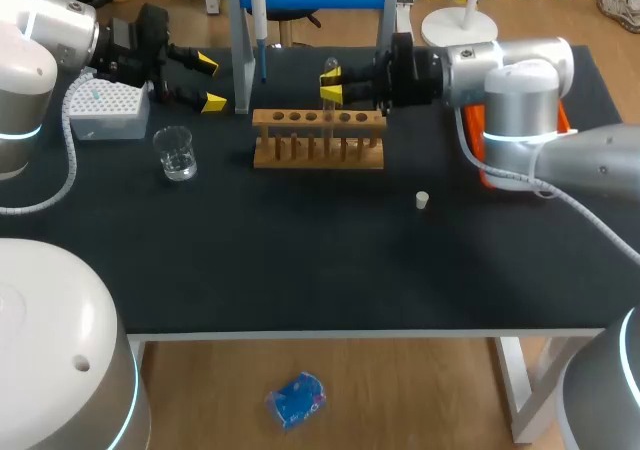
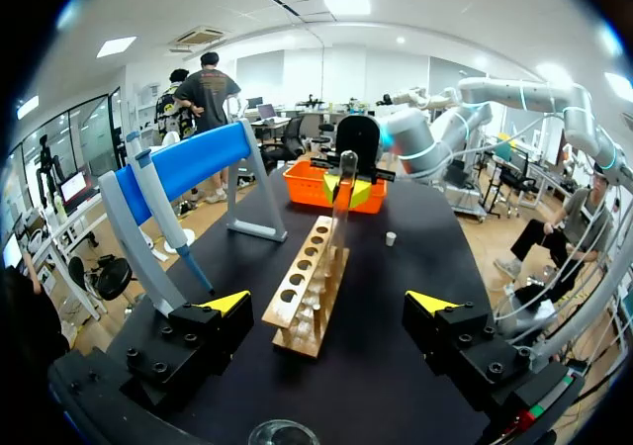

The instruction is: Invert the test tube, pick up the pipette, mount the tip to pipette, aspirate from beaker and dispense into the tube, eject the tip, return the pipette, and cap with the stopper.

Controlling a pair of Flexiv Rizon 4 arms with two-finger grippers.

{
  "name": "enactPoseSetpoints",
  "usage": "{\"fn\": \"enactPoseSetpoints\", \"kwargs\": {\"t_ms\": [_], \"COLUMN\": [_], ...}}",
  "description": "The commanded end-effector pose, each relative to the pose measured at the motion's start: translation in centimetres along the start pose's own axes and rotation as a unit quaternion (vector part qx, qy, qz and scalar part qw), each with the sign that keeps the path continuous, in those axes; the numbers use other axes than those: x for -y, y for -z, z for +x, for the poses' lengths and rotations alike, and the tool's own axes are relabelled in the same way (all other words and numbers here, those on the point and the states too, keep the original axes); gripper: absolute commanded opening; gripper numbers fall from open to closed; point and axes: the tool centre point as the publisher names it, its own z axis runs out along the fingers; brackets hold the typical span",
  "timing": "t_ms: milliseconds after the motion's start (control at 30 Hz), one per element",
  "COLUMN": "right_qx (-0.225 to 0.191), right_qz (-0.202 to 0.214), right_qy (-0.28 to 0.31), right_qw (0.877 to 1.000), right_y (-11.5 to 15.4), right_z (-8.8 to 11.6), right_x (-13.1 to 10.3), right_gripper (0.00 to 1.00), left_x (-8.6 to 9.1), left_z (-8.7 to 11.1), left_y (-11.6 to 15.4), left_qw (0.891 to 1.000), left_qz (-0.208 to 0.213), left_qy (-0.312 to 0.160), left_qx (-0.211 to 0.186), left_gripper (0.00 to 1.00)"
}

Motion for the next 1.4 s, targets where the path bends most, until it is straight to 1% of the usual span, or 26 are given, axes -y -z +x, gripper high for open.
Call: {"fn": "enactPoseSetpoints", "kwargs": {"t_ms": [33, 600, 1100, 1400], "right_qx": [0.001, 0.003, 0.004, 0.013], "right_qz": [0.001, -0.001, -0.006, -0.014], "right_qy": [0.002, 0.012, 0.017, 0.02], "right_qw": [1.0, 1.0, 1.0, 1.0], "right_y": [0.1, 0.3, 0.3, 0.9], "right_z": [0.1, -0.1, 0.5, 0.7], "right_x": [-0.5, -2.0, -3.4, -5.7], "right_gripper": [0.0, 0.0, 0.0, 0.0], "left_x": [0.0, 0.0, 0.0, 0.0], "left_z": [0.0, 0.0, 0.0, 0.0], "left_y": [0.0, 0.0, 0.0, 0.0], "left_qw": [1.0, 1.0, 1.0, 1.0], "left_qz": [-0.001, -0.001, -0.001, -0.001], "left_qy": [0.0, 0.0, 0.0, 0.0], "left_qx": [0.0, 0.0, 0.0, 0.0], "left_gripper": [1.0, 1.0, 1.0, 1.0]}}
